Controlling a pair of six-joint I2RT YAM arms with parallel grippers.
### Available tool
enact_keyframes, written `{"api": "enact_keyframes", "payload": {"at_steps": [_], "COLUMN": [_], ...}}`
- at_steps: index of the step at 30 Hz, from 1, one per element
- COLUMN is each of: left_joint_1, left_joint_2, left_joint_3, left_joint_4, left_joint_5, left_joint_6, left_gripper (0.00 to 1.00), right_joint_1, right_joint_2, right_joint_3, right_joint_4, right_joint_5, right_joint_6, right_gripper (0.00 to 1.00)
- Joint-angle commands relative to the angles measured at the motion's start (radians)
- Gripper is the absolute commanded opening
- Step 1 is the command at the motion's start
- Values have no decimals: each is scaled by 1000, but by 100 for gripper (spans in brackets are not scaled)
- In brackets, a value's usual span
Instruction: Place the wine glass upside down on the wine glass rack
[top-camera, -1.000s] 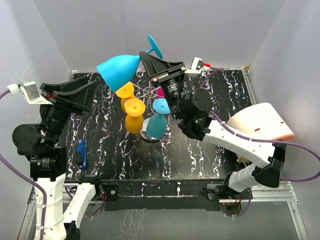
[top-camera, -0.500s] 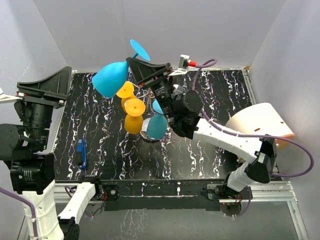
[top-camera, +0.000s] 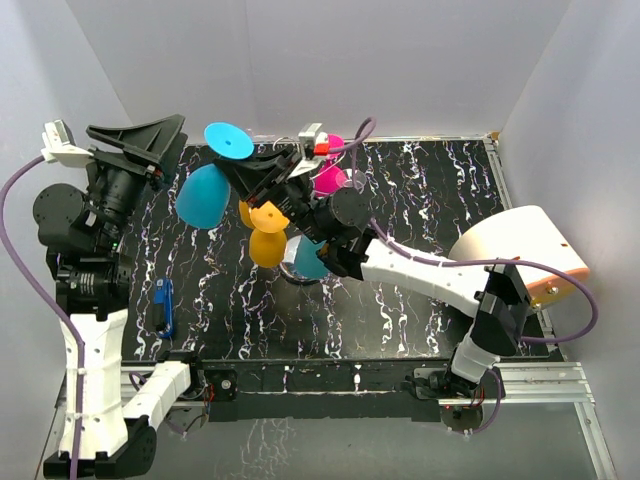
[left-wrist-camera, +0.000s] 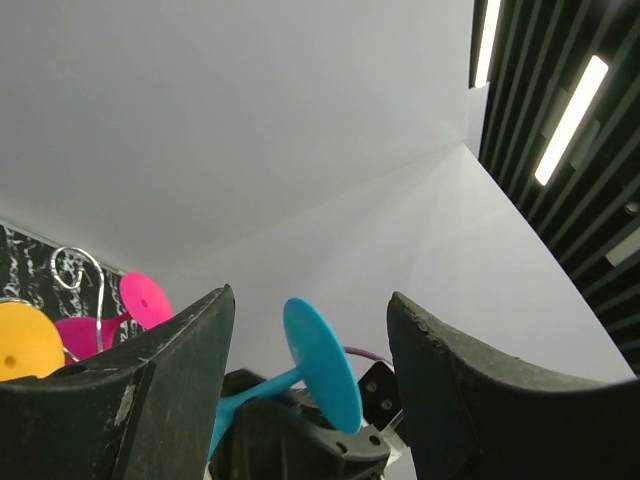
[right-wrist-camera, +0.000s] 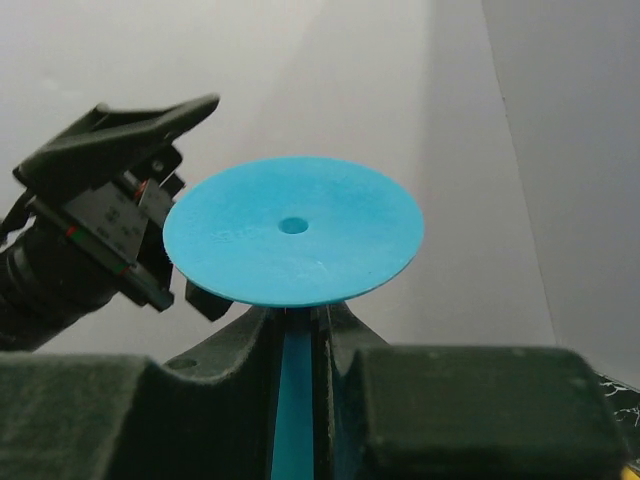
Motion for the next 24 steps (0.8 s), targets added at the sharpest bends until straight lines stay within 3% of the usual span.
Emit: {"api": "enact_keyframes", "payload": {"at_steps": [1, 4, 11, 19, 24], "left_joint_1": [2, 2, 1, 2, 2], "left_joint_2": [18, 21, 23, 1, 8], "left_joint_3": [24, 27, 82, 87, 73], "left_joint_4": [113, 65, -118, -244, -244], "left_joint_5": [116, 108, 57, -33, -12], "left_joint_6": [-65, -48, 27, 90, 96], "left_gripper": [61, 59, 44, 43, 45], "right_joint_1": [33, 56, 66, 78, 78], "right_joint_2": [23, 42, 64, 69, 75], "right_joint_3": [34, 39, 51, 60, 65], "right_joint_4": [32, 25, 15, 29, 37], "right_joint_5": [-111, -103, -56, 12, 21], "right_joint_6": [-161, -228, -292, -371, -373], "right_gripper": [0, 0, 0, 0, 0]}}
